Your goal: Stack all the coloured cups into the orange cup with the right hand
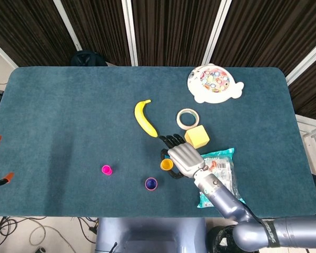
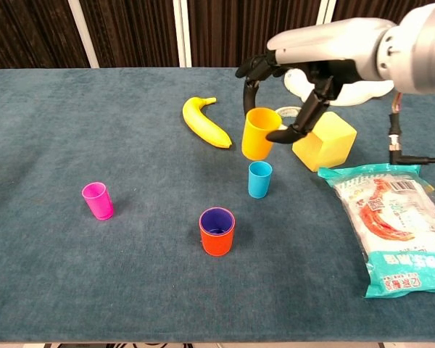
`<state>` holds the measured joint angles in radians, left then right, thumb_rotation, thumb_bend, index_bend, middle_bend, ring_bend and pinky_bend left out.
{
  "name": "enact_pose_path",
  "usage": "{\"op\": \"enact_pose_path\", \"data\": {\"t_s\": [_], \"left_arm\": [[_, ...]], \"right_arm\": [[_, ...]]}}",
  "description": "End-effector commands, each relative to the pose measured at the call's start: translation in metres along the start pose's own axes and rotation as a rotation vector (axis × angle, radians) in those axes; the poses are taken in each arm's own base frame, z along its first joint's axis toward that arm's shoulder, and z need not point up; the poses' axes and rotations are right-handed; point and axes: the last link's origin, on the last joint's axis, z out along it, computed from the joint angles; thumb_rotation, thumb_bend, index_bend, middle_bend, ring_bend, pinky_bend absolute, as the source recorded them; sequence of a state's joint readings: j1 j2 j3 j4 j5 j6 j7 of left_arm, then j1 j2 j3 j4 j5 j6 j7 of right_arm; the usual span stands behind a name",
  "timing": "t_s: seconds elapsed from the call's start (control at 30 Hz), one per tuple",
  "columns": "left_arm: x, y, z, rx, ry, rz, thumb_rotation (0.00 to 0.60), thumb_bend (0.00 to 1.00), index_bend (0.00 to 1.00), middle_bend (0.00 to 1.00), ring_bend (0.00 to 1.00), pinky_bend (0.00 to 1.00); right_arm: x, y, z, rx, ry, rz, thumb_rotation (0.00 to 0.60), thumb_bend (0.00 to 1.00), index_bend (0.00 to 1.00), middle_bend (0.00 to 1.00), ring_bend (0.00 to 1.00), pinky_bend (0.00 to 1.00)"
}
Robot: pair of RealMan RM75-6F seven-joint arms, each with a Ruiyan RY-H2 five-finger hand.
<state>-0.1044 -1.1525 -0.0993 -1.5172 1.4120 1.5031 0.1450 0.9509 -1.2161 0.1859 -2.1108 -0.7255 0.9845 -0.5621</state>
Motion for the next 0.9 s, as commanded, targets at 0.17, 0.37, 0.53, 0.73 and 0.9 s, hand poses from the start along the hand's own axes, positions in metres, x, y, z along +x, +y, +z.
{"op": "enact_pose_path", "data": {"t_s": [0.17, 0.37, 0.53, 0.73, 0.9], "left_arm": [[-0.001, 0.001, 0.0, -0.004, -0.002, -0.001, 0.6, 0.0, 0.0, 0.0, 0.0, 0.05], [-0.004, 0.005, -0.001, -0.018, -0.011, -0.001, 0.6, 0.0, 0.0, 0.0, 0.0, 0.05], [-0.004, 0.006, -0.001, -0.022, -0.012, -0.006, 0.6, 0.0, 0.0, 0.0, 0.0, 0.05], [-0.006, 0.007, -0.001, -0.03, -0.029, -0.02, 0.6, 0.0, 0.0, 0.0, 0.0, 0.05], [-0.005, 0.007, -0.001, -0.032, -0.029, -0.02, 0.6, 0.0, 0.0, 0.0, 0.0, 0.05]], "right_arm": [[-0.011, 0.005, -0.022, 0.003, -0.017, 0.008, 0.6, 0.43, 0.48, 0.0, 0.0, 0.04], [-0.021, 0.002, -0.027, 0.029, -0.022, 0.008, 0.6, 0.43, 0.48, 0.0, 0.0, 0.04], [-0.027, -0.005, -0.027, 0.06, -0.027, 0.012, 0.6, 0.43, 0.48, 0.0, 0.0, 0.04], [-0.034, -0.012, -0.022, 0.073, -0.033, 0.034, 0.6, 0.43, 0.48, 0.0, 0.0, 0.04], [-0.038, -0.016, -0.016, 0.077, -0.032, 0.038, 0.6, 0.43, 0.48, 0.0, 0.0, 0.04]]}}
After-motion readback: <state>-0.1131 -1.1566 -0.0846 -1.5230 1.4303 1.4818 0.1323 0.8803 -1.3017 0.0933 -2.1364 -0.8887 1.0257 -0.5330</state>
